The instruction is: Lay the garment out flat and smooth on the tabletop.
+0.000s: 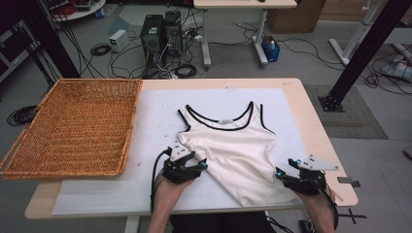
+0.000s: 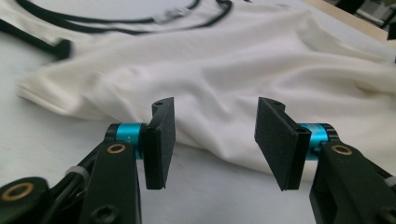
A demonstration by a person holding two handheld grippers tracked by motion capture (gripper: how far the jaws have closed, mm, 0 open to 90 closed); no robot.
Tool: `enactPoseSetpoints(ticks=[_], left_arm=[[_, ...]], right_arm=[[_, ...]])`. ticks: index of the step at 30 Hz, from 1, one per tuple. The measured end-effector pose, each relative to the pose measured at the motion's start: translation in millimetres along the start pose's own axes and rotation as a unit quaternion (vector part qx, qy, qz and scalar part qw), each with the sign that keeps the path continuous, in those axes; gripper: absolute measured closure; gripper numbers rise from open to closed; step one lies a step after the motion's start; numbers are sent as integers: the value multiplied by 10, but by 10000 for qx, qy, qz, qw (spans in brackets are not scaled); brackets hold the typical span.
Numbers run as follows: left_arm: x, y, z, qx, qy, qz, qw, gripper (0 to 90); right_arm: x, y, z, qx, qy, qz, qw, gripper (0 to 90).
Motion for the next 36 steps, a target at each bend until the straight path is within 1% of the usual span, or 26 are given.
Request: enactPoseSetpoints(ticks=[2, 5, 7, 8, 9, 10, 11, 12, 13, 14, 15, 16, 17, 19, 21, 22, 24, 26, 28, 29, 30, 31, 33, 34, 35, 36], left_arm=[[-60, -61, 92, 194, 29, 79, 9998, 478], [-64, -79, 225, 437, 203, -4, 9988, 462], [-55, -74, 316, 559, 242, 22, 9981, 462], [-55, -72, 358, 623, 241, 49, 9978, 462], [-55, -69, 387, 657, 270, 169, 9973, 466], [-55, -54, 403, 621, 271, 210, 9975, 488], [-48, -43, 409, 599, 177, 236, 9978, 559], [-41, -34, 416, 558, 66, 236, 9981, 670], [-33, -16, 413, 508, -2, 226, 9985, 771], [-10, 16, 403, 429, 21, 230, 9988, 795], [23, 60, 383, 356, 45, 249, 9990, 806], [57, 121, 363, 202, 72, 225, 9995, 809], [95, 192, 339, 61, 90, 230, 9997, 809], [169, 333, 310, -125, 126, 246, 9995, 809], [226, 430, 333, -169, 147, 287, 9993, 798], [255, 451, 356, -131, 229, 274, 9993, 755], [281, 441, 353, -66, 385, 147, 9991, 584], [270, 377, 292, -93, 336, 42, 9994, 558], [237, 267, 217, -102, 237, -95, 9996, 525], [211, 190, 186, -87, 130, -214, 9996, 524], [192, 145, 179, -79, 85, -267, 9996, 517], [164, 86, 181, -36, 58, -309, 9995, 508], [113, -10, 234, 92, 40, -362, 9993, 503], [77, -41, 282, 209, 8, -387, 9990, 482], [51, -48, 310, 270, -7, -352, 9990, 475], [15, -48, 354, 329, -23, -281, 9991, 475]], right_arm=[[-6, -63, -62, 0, -27, 69, 10000, 405], [-36, -140, -99, 48, -31, 177, 9998, 396], [-15, -201, -71, 201, 190, 147, 9995, 394], [17, -234, -52, 281, 326, 57, 9991, 395], [55, -262, -26, 348, 432, -64, 9984, 413], [98, -288, -1, 444, 522, -183, 9975, 451], [134, -300, 5, 352, 534, -252, 9976, 561], [160, -302, 4, 308, 701, -270, 9967, 636], [181, -299, 8, 291, 726, -335, 9964, 694], [207, -289, 5, 311, 753, -382, 9959, 763], [232, -273, 5, 319, 769, -531, 9951, 791], [252, -250, 2, 306, 677, -671, 9950, 812], [266, -217, -4, 247, 669, -721, 9948, 820], [275, -136, -19, 76, 741, -676, 9949, 821], [247, -62, -6, -34, 700, -594, 9958, 820], [217, -40, 18, -15, 606, -564, 9966, 815], [149, -34, 83, 132, 388, -429, 9982, 751], [114, -53, 84, 101, 352, -273, 9990, 681], [127, -92, 33, 47, 458, -126, 9989, 600], [149, -118, 9, 63, 547, -138, 9984, 557], [184, -152, -8, 97, 670, -186, 9975, 530], [208, -174, -12, 150, 716, -207, 9971, 508], [275, -225, 6, 266, 764, -239, 9964, 489], [306, -247, 32, 295, 782, -270, 9961, 488], [349, -276, 64, 331, 790, -247, 9960, 488], [367, -279, 65, 253, 763, -182, 9966, 532]])
Point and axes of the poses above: each handheld gripper's, and its own axes: z roughly forward along the jaws, y roughly out of its top, x roughly to its left, the point moved 4 cm from there along z, roughly forward along the jaws, and after that the axes turned 3 degrees about z, right-handed, at the moved point
